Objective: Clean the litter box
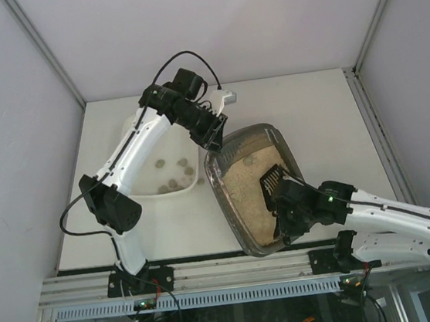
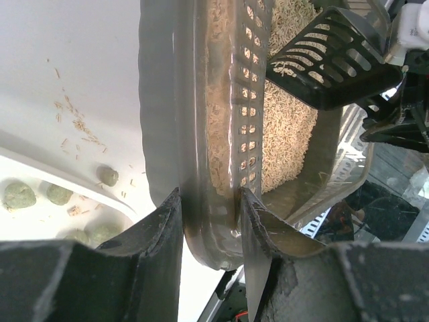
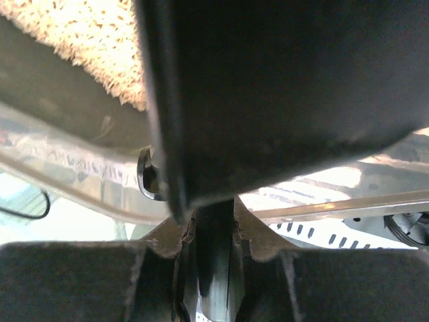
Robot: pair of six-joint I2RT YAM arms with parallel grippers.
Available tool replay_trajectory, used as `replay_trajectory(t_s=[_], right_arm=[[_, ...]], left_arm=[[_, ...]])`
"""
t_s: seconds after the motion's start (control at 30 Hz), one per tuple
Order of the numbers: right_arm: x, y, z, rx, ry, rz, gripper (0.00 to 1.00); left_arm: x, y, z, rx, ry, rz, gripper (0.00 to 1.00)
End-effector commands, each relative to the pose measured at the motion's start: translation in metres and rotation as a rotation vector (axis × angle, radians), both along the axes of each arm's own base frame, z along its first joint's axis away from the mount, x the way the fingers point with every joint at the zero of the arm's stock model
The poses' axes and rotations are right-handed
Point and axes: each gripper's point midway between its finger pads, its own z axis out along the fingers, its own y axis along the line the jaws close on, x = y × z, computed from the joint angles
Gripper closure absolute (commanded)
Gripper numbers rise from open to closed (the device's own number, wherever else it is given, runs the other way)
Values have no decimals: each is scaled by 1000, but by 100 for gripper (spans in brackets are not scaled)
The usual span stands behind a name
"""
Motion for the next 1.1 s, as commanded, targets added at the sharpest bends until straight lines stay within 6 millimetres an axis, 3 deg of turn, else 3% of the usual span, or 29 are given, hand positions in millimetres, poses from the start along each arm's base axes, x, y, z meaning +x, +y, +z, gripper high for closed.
replay_trajectory(t_s=[0.0, 0.23, 0.37, 0.7, 0.87, 1.07], right_arm=[[25, -5, 2, -97, -81, -114, 100], [47, -1, 27, -71, -214, -146, 100], [43, 3, 22, -74, -168, -93, 100], [5, 59, -9, 16, 78, 248, 100], [-14, 61, -5, 48, 151, 320, 100], [-28, 42, 17, 70, 164, 287, 100]], left_arm=[[-4, -2, 44, -111, -140, -32, 100], [-4, -3, 44, -112, -138, -30, 100], [-4, -3, 45, -114, -143, -31, 100], [-4, -6, 47, -128, -138, -36, 100], [-4, -6, 48, -126, -144, -40, 100], [-2, -4, 43, -110, -143, -38, 100]])
